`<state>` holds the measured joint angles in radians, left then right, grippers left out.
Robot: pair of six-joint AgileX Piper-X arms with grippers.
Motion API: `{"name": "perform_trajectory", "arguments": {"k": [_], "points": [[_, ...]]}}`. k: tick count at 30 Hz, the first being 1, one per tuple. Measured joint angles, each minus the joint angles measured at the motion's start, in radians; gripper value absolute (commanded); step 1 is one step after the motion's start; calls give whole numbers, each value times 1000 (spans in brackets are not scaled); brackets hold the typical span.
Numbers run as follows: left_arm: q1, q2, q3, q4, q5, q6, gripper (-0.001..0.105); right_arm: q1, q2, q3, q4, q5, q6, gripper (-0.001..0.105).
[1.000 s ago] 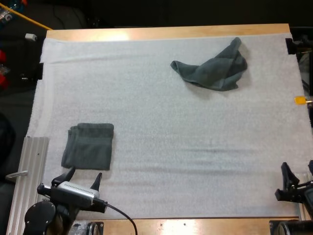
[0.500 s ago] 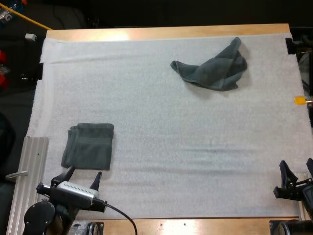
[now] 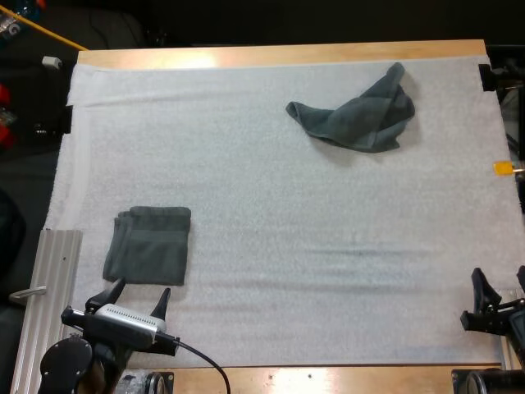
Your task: Pick towel from pile, fold and stack
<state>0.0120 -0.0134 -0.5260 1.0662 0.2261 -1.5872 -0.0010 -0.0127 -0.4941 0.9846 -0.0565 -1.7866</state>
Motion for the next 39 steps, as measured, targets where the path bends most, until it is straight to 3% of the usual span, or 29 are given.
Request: {"name": "perform_trajectory", "arguments": {"k": [39], "points": [[-26, 0, 0, 0, 0, 0, 64, -16, 0, 0, 0, 0, 0, 64]]}}
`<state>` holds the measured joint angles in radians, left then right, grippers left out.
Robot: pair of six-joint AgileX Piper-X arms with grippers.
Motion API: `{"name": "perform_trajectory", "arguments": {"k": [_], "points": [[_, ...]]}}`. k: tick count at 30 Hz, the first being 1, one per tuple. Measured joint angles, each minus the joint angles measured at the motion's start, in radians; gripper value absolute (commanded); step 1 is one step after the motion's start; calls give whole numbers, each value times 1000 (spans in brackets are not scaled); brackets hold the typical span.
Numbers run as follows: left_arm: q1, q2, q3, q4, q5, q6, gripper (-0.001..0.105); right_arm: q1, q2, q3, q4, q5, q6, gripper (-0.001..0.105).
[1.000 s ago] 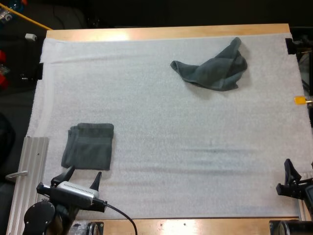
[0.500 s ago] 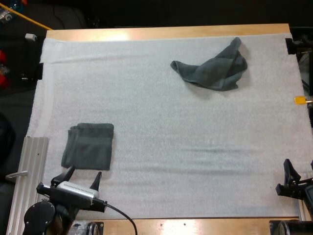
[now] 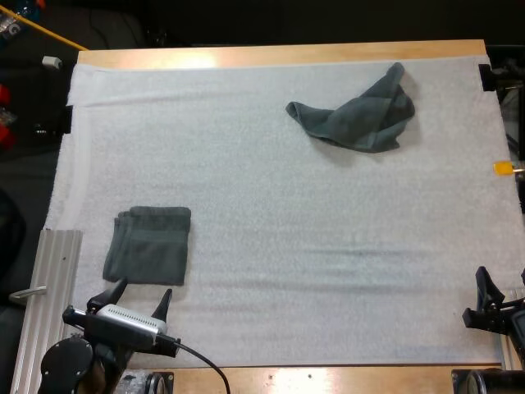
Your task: Pick towel from pile, fold and stack
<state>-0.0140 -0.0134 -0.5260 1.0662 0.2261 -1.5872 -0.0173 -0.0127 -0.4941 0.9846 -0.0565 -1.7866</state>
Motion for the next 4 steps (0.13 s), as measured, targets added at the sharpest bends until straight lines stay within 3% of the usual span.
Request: {"name": "perform_trajectory", "arguments": {"k": [4], "points": [[-1, 0, 0, 0, 0, 0, 64, 0, 0, 0, 0, 0, 0, 64]]}}
